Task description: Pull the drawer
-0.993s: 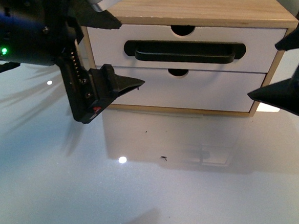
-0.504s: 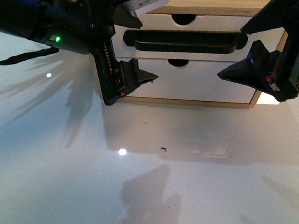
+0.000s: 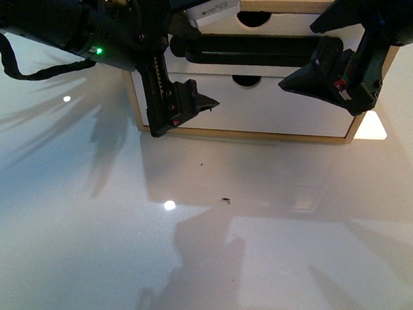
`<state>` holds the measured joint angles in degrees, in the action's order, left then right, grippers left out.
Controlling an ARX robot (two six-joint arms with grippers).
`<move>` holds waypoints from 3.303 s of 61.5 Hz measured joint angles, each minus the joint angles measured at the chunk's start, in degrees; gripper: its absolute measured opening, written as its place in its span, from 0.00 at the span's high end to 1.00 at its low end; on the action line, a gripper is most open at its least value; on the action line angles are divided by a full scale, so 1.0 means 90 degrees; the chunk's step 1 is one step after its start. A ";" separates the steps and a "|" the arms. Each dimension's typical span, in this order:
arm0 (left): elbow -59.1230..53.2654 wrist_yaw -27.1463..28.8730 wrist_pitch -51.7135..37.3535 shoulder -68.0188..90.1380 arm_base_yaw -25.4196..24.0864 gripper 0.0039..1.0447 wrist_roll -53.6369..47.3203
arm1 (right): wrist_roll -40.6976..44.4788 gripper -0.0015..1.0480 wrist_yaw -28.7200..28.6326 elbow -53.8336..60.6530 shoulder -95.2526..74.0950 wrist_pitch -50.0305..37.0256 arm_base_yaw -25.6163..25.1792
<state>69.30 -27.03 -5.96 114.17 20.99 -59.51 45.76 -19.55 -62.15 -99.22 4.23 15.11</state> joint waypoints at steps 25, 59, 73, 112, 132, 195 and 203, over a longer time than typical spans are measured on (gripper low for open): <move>0.0058 0.0000 -0.0092 0.0187 0.0085 0.07 -0.0070 | -0.0107 0.09 -0.0017 -0.0362 -0.0437 -0.0036 0.0102; 0.0058 -0.0027 -0.0136 0.0221 0.0083 0.07 -0.0073 | -0.0158 0.09 -0.0219 -0.0488 -0.0556 -0.0121 0.0129; 0.0058 -0.0027 -0.0136 0.0228 0.0085 0.07 -0.0073 | -0.0192 0.09 -0.0260 -0.0464 -0.0469 0.0010 0.0078; 0.0058 -0.0024 -0.0136 0.0243 0.0109 0.07 -0.0083 | -0.0051 0.09 -0.0206 -0.0425 -0.0425 0.0398 0.0058; 0.0058 -0.0017 -0.0175 0.0274 0.0146 0.07 -0.0080 | 0.0262 0.09 0.0080 -0.0491 -0.0852 0.0199 0.0068; -0.1008 -0.0340 0.1112 -0.0799 0.0189 0.07 -0.1426 | 0.1105 0.08 -0.0406 0.0588 0.0138 0.1134 0.0359; -0.1401 -0.0376 0.1226 -0.1134 0.0163 0.07 -0.1600 | 0.1042 0.08 -0.0459 0.0962 0.0430 0.1098 0.0510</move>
<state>56.69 -30.41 5.08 103.96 22.46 -73.91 55.13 -23.68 -53.49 -95.35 14.11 19.70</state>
